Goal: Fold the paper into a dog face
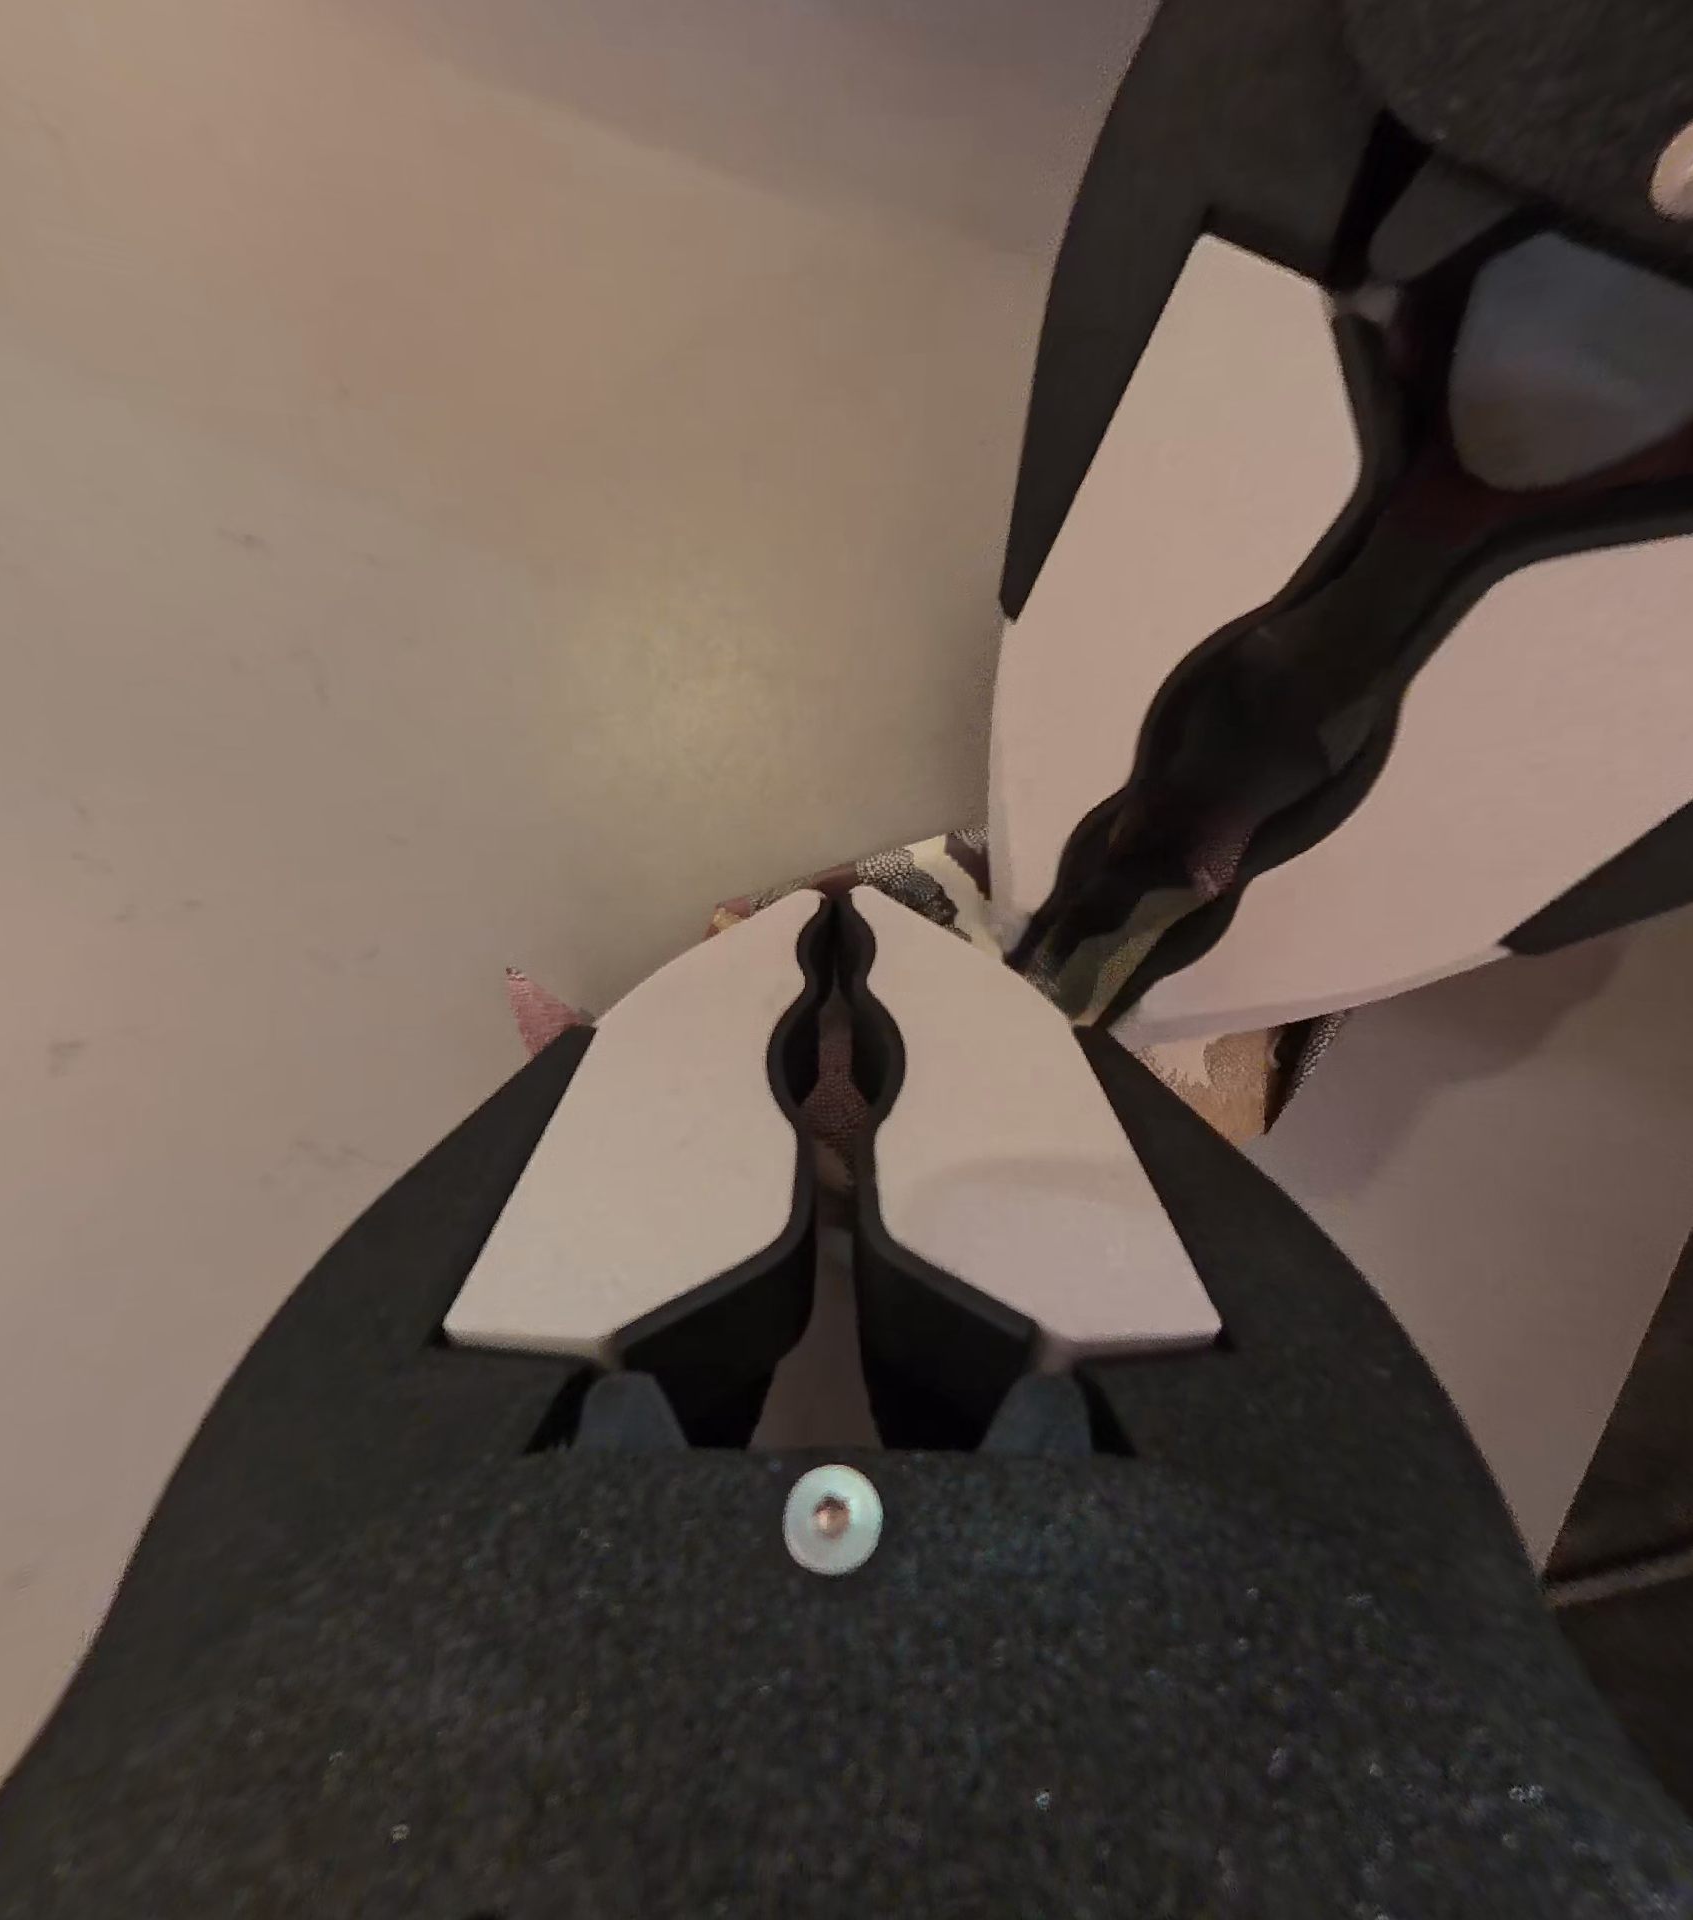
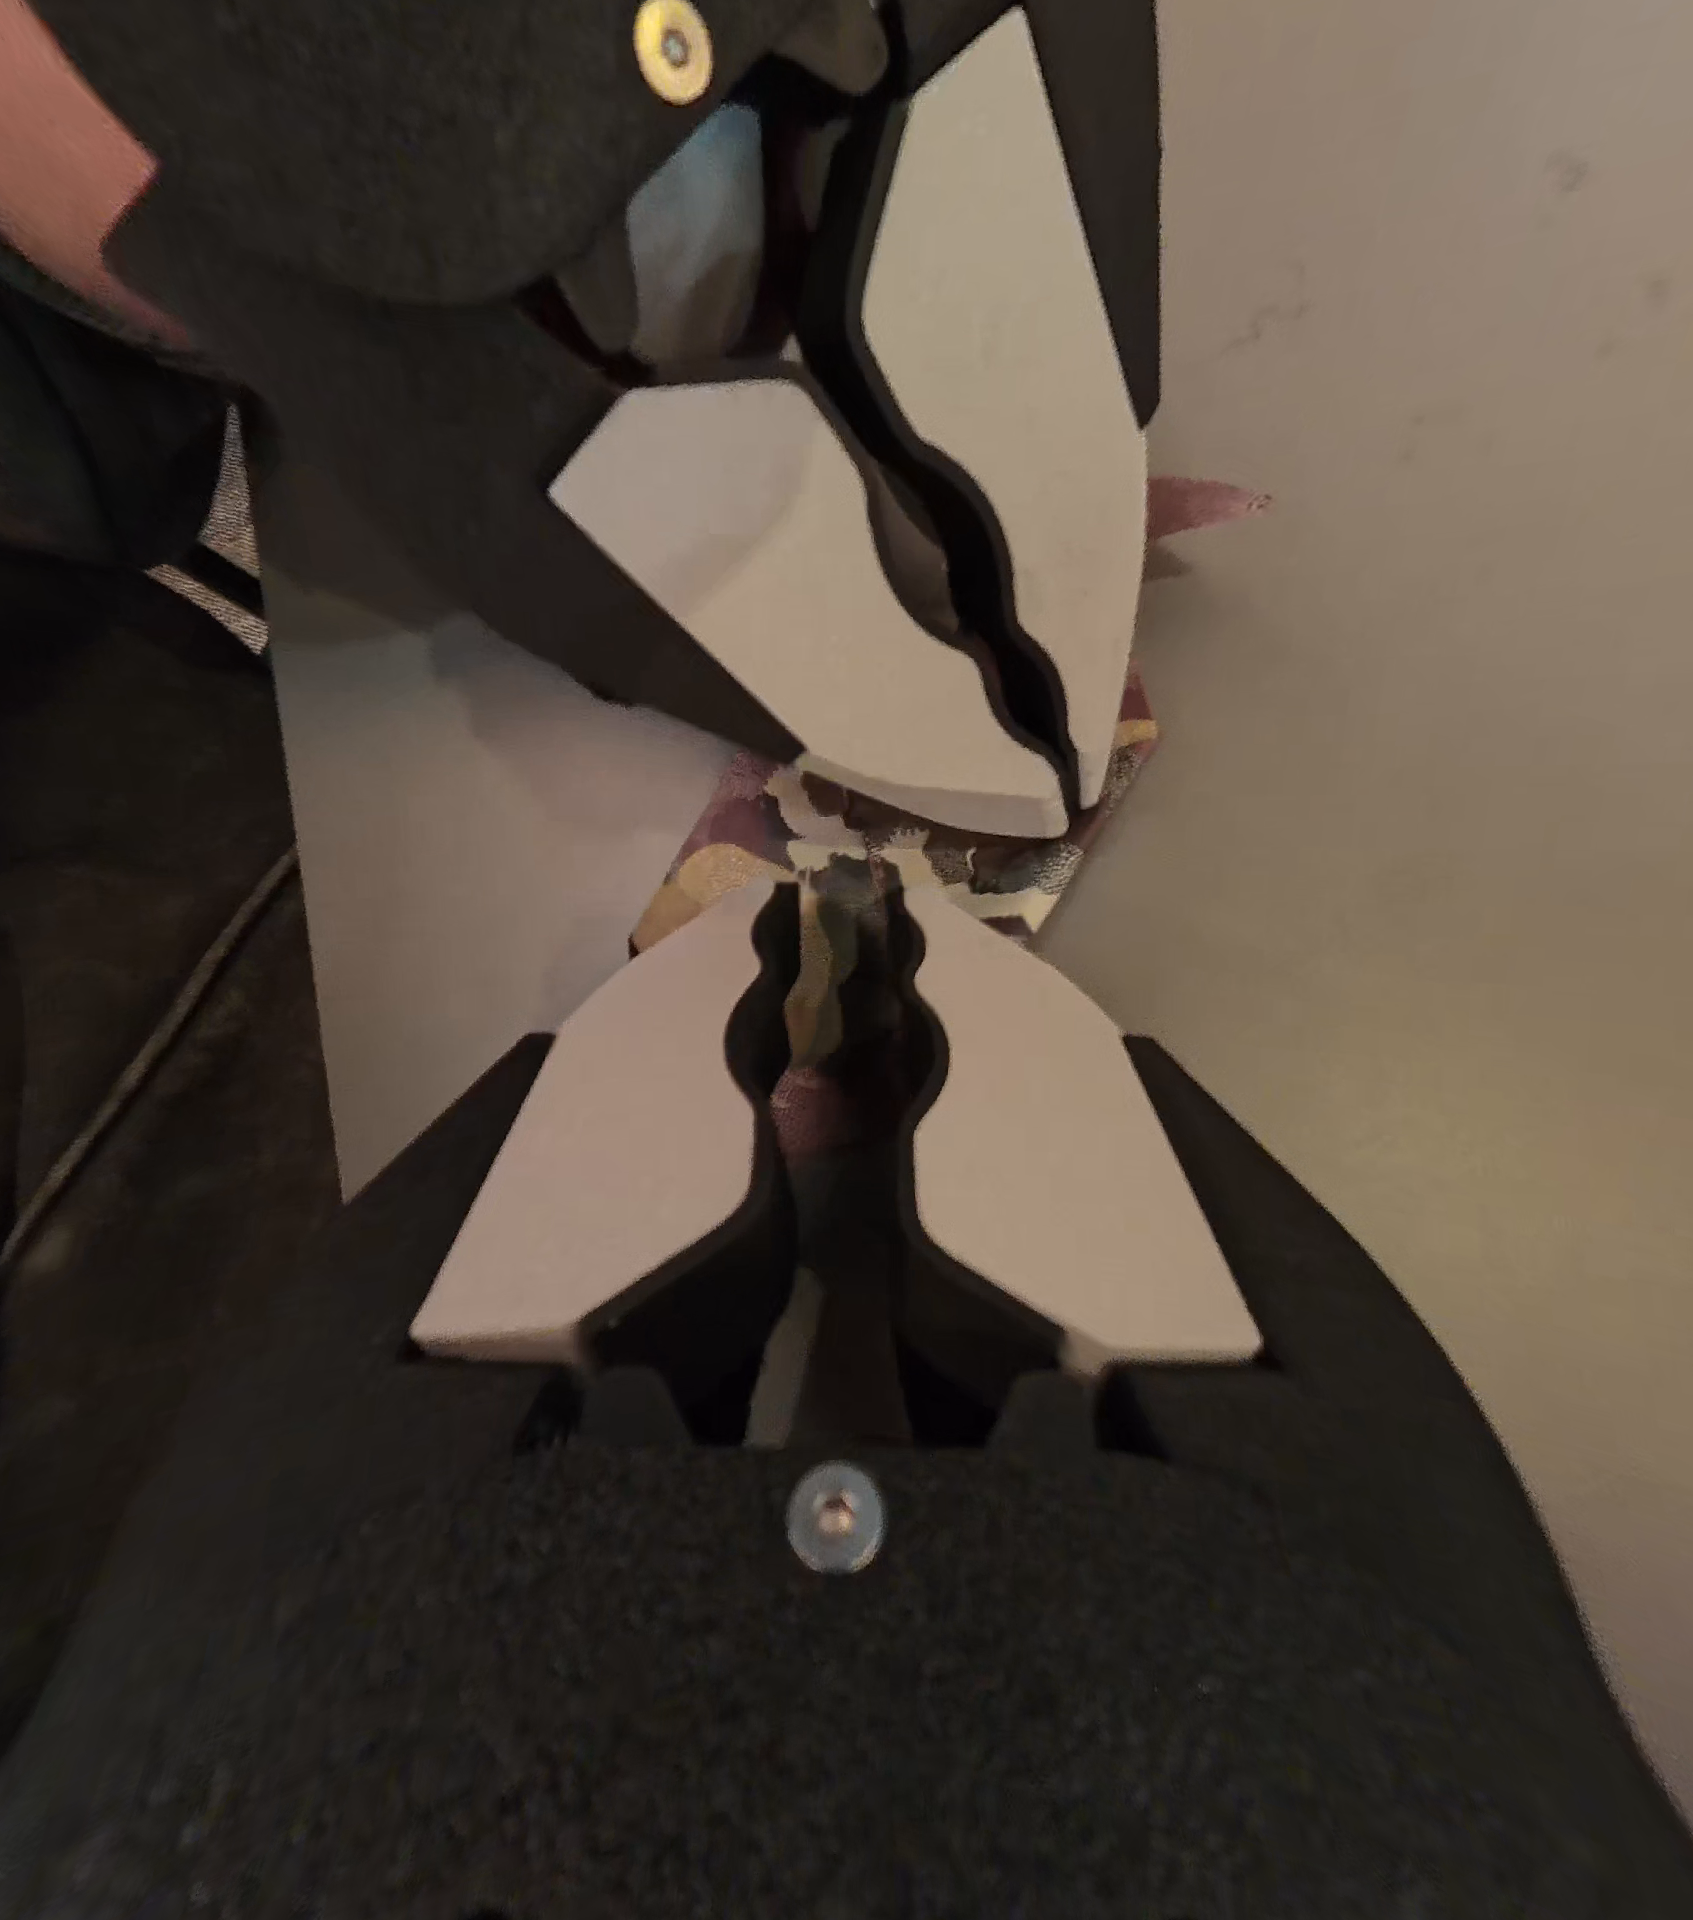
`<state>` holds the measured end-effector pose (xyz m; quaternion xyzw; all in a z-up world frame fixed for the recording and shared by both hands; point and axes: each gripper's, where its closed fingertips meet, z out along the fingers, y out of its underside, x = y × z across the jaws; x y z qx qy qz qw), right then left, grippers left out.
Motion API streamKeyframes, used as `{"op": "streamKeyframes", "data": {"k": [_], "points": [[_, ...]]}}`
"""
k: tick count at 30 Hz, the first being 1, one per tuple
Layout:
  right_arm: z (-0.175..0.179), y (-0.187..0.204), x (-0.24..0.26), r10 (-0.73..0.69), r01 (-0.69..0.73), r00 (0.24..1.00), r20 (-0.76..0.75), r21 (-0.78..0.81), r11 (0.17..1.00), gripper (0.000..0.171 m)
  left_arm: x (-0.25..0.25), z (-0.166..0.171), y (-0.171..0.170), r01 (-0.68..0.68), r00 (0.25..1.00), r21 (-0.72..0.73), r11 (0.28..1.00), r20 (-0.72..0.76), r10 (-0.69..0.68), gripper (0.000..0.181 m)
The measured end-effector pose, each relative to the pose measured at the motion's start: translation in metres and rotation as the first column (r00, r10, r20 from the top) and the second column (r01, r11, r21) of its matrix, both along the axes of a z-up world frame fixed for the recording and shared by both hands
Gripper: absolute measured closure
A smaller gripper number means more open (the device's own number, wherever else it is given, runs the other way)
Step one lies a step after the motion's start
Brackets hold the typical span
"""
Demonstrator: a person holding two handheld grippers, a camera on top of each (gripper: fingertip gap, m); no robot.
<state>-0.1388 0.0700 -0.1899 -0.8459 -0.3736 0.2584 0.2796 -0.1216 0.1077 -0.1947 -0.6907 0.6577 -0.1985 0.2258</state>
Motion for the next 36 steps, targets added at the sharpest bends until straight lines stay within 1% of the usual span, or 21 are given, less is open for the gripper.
{"op": "streamKeyframes", "data": {"k": [4, 7, 9, 12, 16, 20, 23, 27, 29, 36], "points": [[0.008, 0.002, 0.009, -0.002, 0.004, 0.999, -0.043, 0.033, 0.999, 0.159, 0.0, 0.0, 0.0, -0.004, 1.0, -0.001, 1.0, 0.009, 0.004, 0.181], [0.025, 0.019, 0.02, -0.045, 0.057, 0.995, -0.083, 0.136, 0.989, 0.171, 0.0, 0.0, 0.0, -0.006, 1.0, 0.0, 1.0, 0.014, 0.006, 0.181], [0.024, 0.029, 0.024, -0.07, 0.078, 0.996, -0.056, 0.158, 0.984, 0.171, 0.0, 0.0, 0.0, -0.011, 1.0, -0.009, 1.0, 0.024, 0.011, 0.181], [0.013, 0.038, 0.021, -0.079, 0.073, 0.996, 0.031, 0.181, 0.981, 0.171, 0.0, 0.0, 0.0, -0.021, 0.999, -0.016, 1.0, 0.037, 0.022, 0.181], [-0.005, 0.04, 0.021, -0.094, 0.069, 0.986, 0.139, 0.176, 0.982, 0.171, 0.0, 0.0, 0.0, -0.03, 0.998, -0.013, 0.999, 0.048, 0.03, 0.181], [-0.005, 0.04, 0.022, -0.117, 0.093, 0.984, 0.133, 0.172, 0.981, 0.171, 0.001, 0.001, 0.0, -0.048, 0.996, -0.034, 0.998, 0.069, 0.05, 0.181], [-0.005, 0.04, 0.022, -0.124, 0.095, 0.981, 0.146, 0.193, 0.977, 0.171, 0.001, 0.001, 0.0, -0.081, 0.993, -0.088, 0.993, 0.08, 0.088, 0.181], [-0.005, 0.04, 0.022, -0.13, 0.096, 0.979, 0.156, 0.209, 0.973, 0.171, 0.005, 0.004, 0.007, -0.111, 0.988, -0.118, 0.987, 0.091, 0.122, 0.181], [-0.005, 0.04, 0.022, -0.132, 0.098, 0.979, 0.153, 0.208, 0.973, 0.171, 0.007, 0.003, 0.009, -0.116, 0.989, -0.108, 0.987, 0.083, 0.125, 0.181], [-0.005, 0.039, 0.022, -0.137, 0.097, 0.976, 0.168, 0.225, 0.969, 0.171, 0.005, 0.0, 0.017, -0.129, 0.99, 0.014, 0.992, 0.063, 0.128, 0.181]]}}
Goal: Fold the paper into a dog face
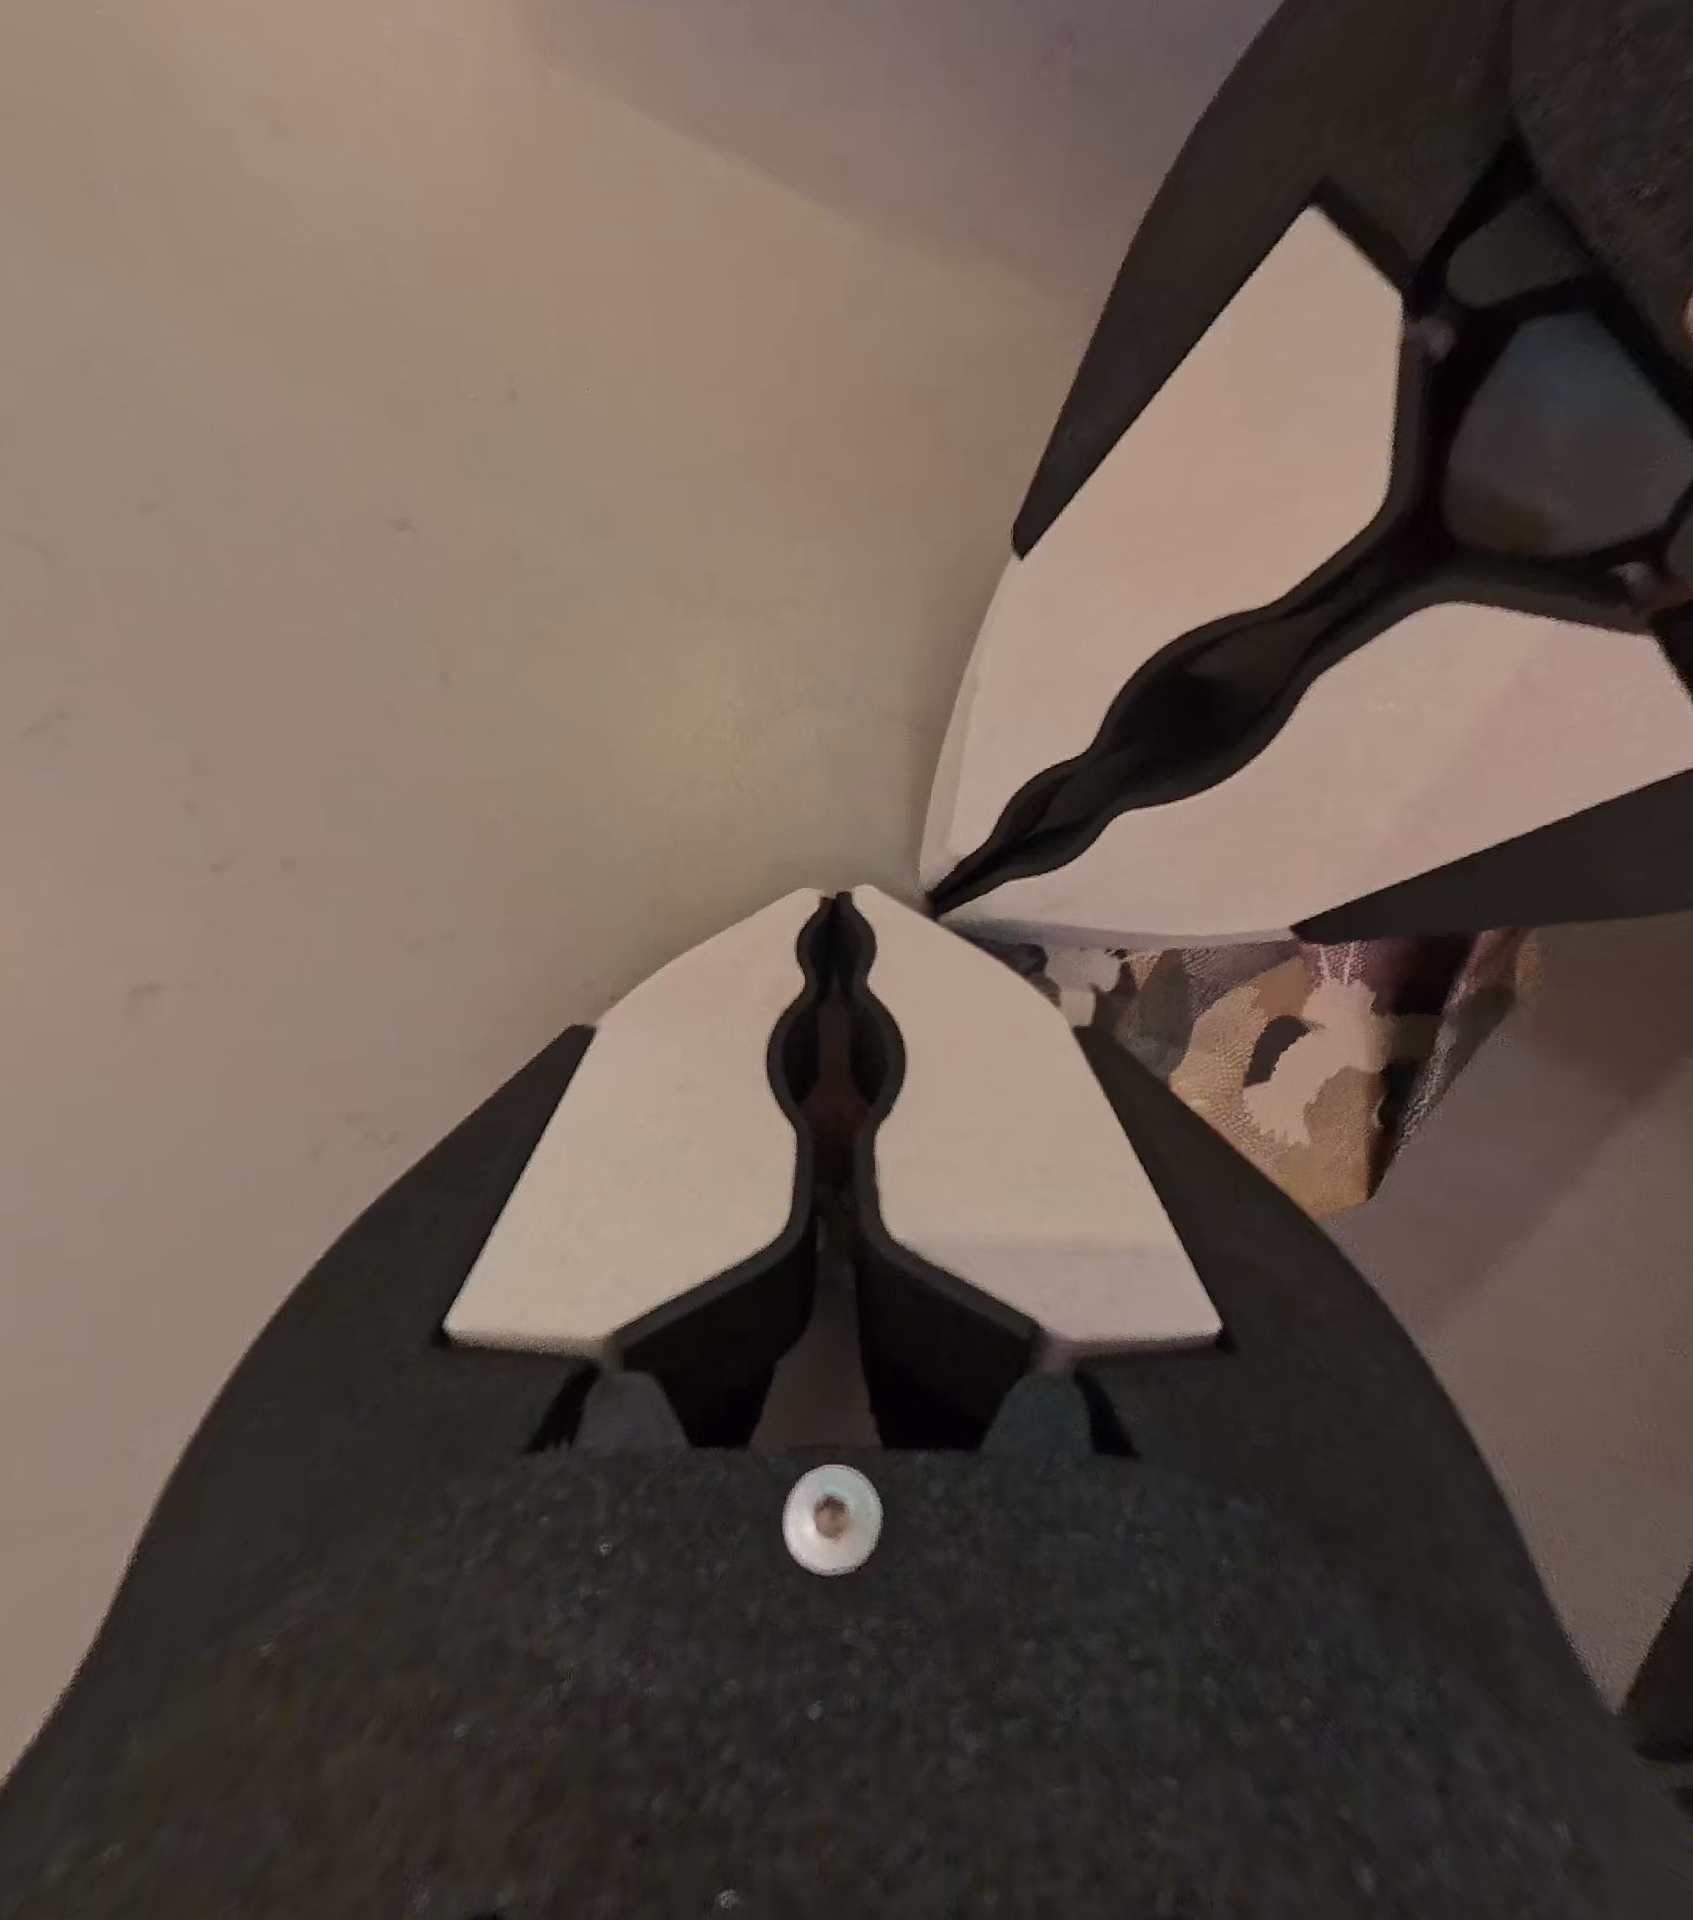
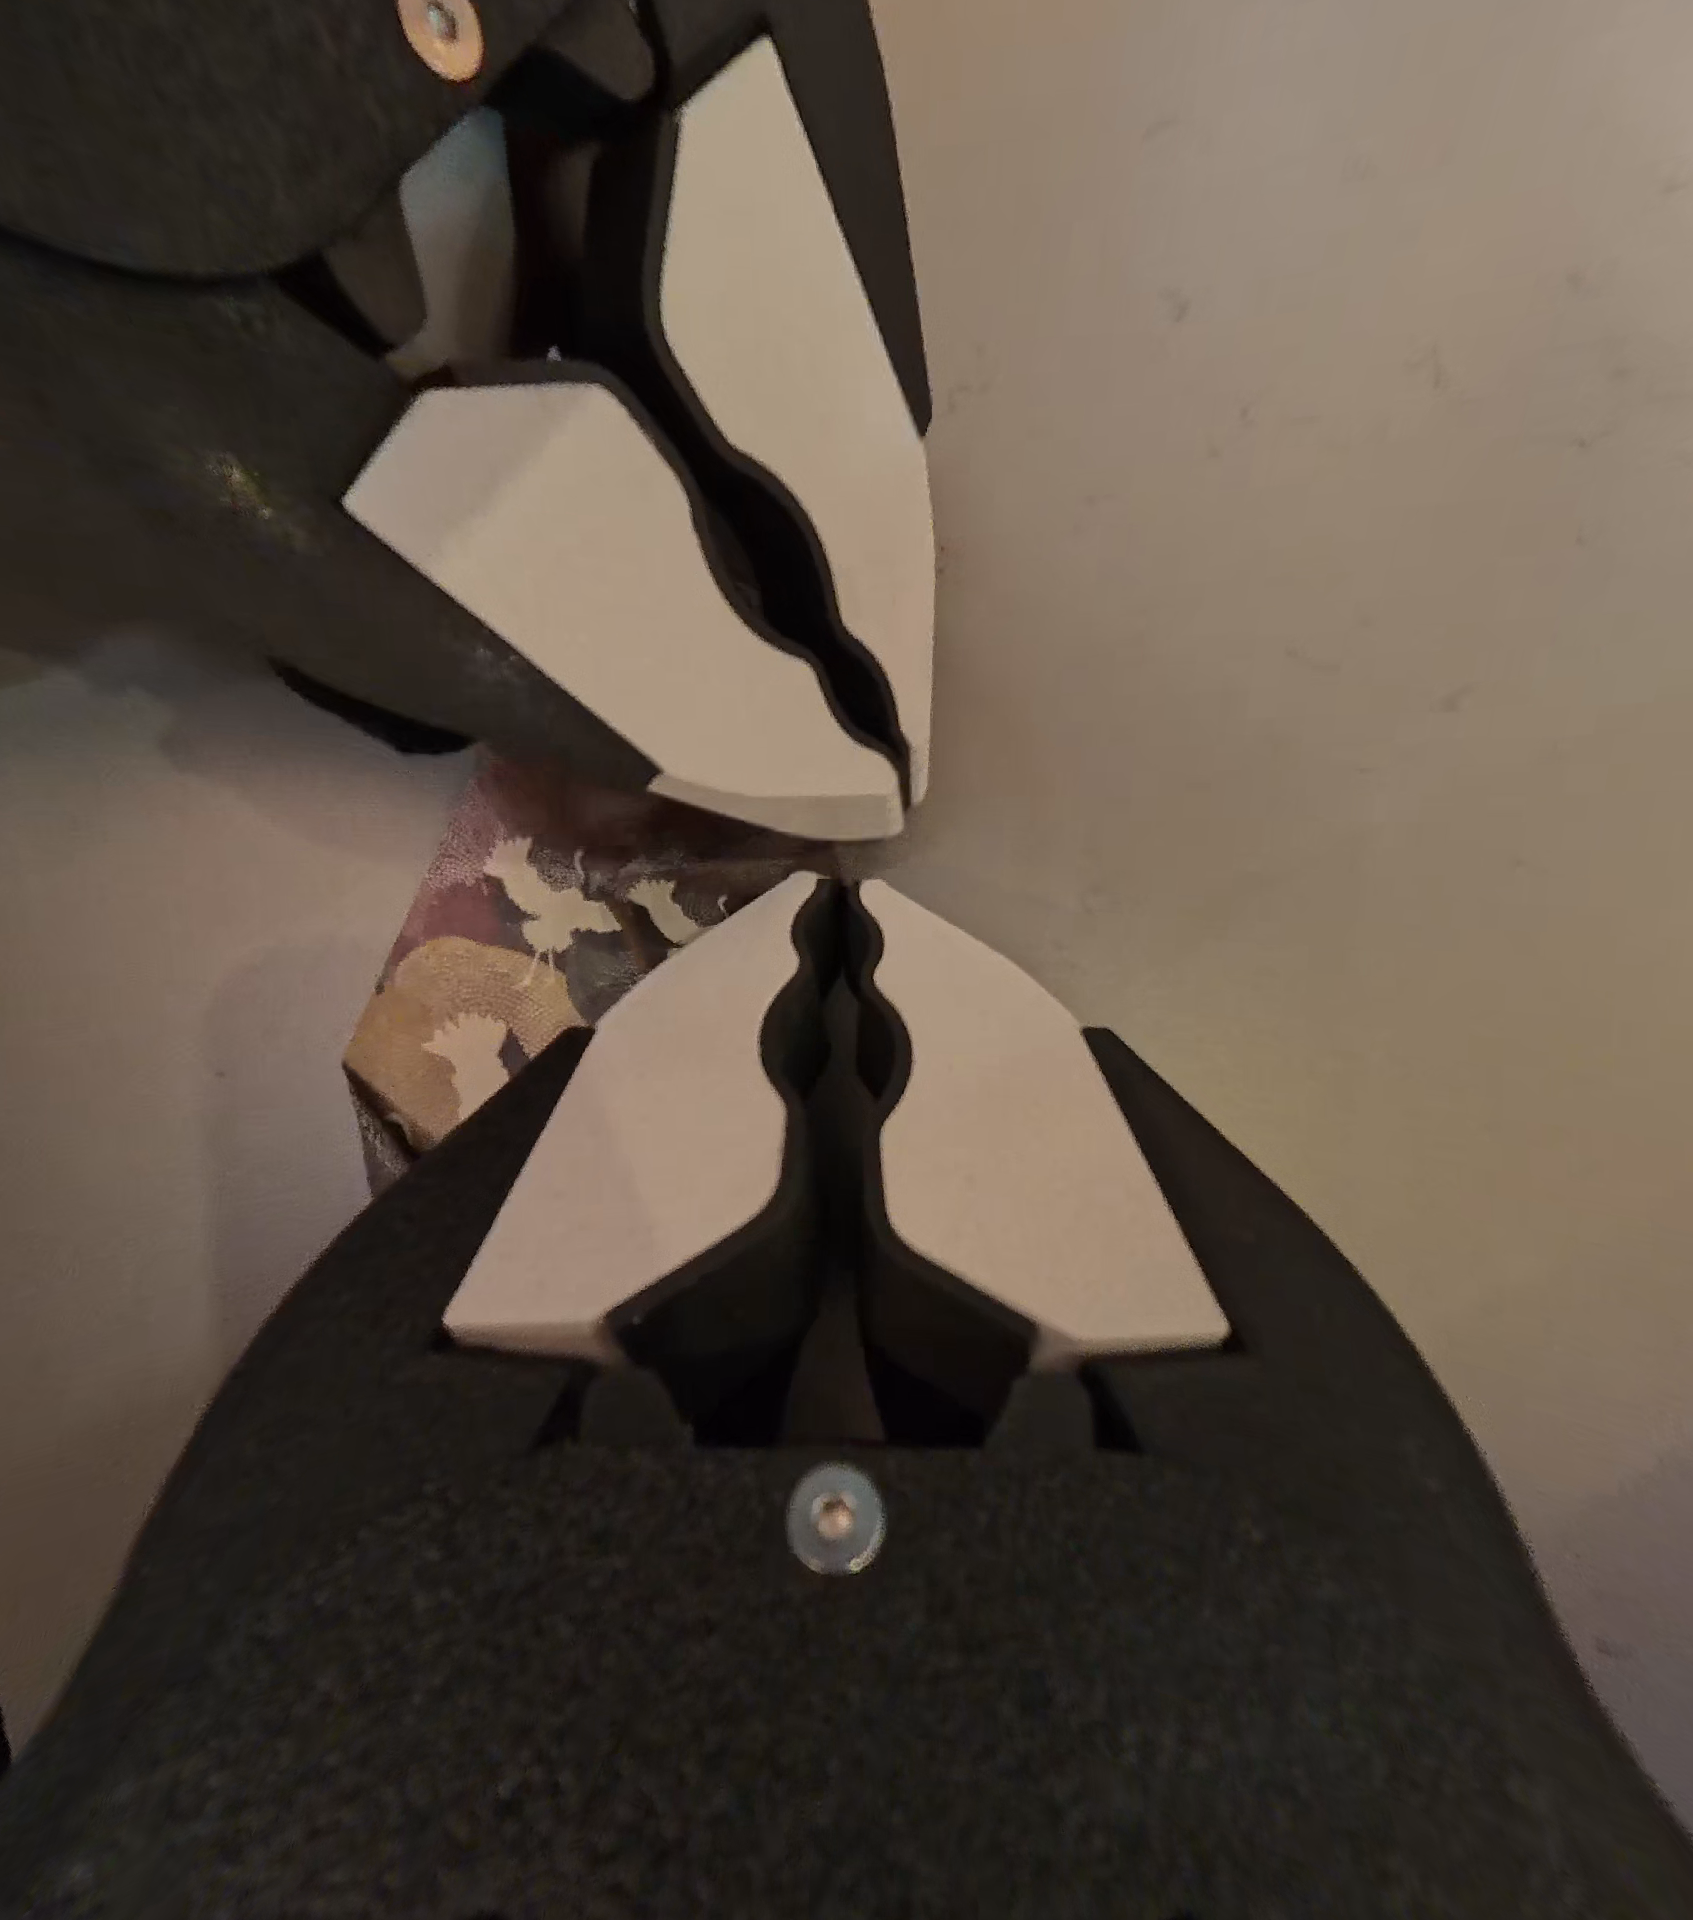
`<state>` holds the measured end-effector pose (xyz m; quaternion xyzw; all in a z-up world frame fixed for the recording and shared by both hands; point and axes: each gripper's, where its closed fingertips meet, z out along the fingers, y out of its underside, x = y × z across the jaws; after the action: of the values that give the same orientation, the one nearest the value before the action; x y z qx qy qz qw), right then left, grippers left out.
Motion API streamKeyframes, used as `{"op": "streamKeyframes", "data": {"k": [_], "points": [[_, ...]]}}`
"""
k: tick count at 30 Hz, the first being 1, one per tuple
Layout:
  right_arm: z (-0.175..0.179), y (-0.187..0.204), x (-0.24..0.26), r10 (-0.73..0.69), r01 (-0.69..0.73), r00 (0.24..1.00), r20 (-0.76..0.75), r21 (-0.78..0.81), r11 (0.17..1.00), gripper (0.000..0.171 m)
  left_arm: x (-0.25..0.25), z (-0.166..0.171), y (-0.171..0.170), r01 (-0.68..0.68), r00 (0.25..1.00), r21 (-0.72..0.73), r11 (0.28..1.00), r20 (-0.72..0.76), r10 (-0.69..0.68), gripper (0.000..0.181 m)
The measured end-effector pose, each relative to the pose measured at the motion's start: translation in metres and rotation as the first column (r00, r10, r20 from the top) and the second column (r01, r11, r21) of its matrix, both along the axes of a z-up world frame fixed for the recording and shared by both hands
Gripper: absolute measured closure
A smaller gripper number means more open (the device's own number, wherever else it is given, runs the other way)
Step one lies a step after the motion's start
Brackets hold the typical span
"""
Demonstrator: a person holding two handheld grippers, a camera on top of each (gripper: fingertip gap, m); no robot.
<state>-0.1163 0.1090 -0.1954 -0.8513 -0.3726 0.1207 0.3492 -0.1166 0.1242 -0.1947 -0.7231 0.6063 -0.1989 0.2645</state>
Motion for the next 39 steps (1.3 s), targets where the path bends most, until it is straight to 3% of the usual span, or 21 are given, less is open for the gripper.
{"op": "streamKeyframes", "data": {"k": [8, 13, 29, 39], "points": [[0.0, -0.003, 0.001, -0.007, 0.007, 1.0, 0.011, 0.006, 1.0, 0.171, 0.001, 0.014, -0.009, 0.021, 0.999, -0.011, 1.0, 0.045, -0.021, 0.181], [0.0, -0.003, 0.0, -0.005, 0.005, 1.0, 0.024, 0.019, 1.0, 0.171, -0.003, 0.0, -0.015, 0.035, 0.999, -0.014, 0.999, 0.0, -0.035, 0.181], [0.0, -0.004, 0.0, -0.016, 0.011, 0.996, 0.084, 0.063, 0.998, 0.171, 0.0, 0.0, -0.013, -0.008, 0.999, -0.045, 0.999, 0.032, 0.009, 0.181], [0.0, -0.012, 0.002, -0.09, 0.086, 0.991, 0.098, 0.04, 0.995, 0.171, 0.0, 0.0, -0.013, 0.006, 0.999, -0.05, 0.999, 0.041, -0.004, 0.181]]}}
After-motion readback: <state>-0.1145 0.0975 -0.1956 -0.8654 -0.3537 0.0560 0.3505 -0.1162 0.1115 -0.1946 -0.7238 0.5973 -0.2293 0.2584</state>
